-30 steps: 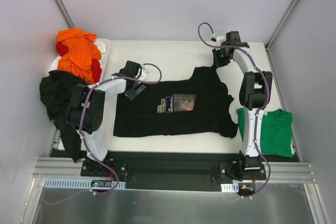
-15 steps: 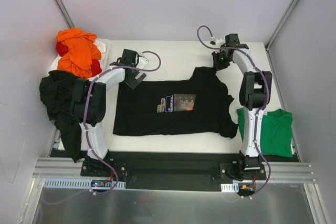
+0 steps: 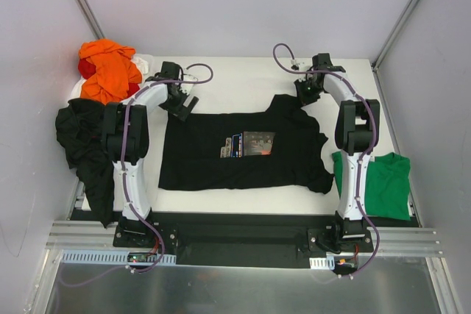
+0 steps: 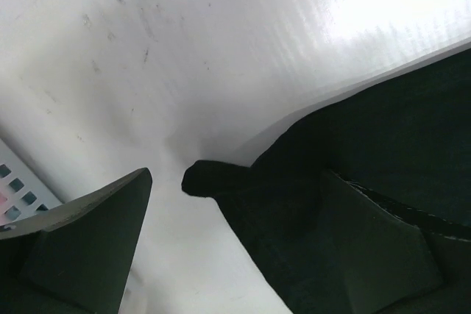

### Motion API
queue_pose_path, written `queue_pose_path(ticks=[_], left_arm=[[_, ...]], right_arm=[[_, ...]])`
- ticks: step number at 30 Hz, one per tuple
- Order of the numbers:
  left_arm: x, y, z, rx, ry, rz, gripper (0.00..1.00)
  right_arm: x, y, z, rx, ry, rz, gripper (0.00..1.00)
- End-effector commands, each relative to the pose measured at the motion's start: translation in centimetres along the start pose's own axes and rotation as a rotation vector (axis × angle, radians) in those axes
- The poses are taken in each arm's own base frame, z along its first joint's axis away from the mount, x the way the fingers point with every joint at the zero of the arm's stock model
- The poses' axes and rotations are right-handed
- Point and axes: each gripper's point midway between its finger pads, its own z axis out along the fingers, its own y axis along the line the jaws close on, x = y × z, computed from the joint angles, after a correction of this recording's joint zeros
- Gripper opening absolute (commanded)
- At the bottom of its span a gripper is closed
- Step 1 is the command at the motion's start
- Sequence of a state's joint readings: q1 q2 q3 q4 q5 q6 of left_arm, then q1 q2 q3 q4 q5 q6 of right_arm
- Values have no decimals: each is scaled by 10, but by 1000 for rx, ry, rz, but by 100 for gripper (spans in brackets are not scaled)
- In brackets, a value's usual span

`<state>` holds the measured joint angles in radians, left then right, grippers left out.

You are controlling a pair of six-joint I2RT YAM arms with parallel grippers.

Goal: Fold and stack the t-shirts
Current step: Grap the side of the flattened tshirt furthest away from the robot with both arms

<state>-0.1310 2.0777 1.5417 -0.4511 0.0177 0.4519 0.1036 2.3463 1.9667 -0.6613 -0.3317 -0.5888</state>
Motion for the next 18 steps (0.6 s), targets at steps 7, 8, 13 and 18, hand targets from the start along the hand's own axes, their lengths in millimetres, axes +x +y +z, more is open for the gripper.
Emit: queue_pose_path(ticks=[7, 8, 13, 18], left_arm=[[11, -27, 8, 157, 69, -32, 89], [11, -29, 8, 160, 72, -36, 85], [17, -35, 7, 184, 81, -37, 47], [22, -34, 7, 176, 94, -37, 8]], right_arm=[[-19, 17, -35, -20, -67, -57, 1], [-20, 17, -36, -21, -69, -59, 1], [-19, 17, -38, -17, -66, -66, 1], [-13, 19, -38, -18, -54, -69, 1]])
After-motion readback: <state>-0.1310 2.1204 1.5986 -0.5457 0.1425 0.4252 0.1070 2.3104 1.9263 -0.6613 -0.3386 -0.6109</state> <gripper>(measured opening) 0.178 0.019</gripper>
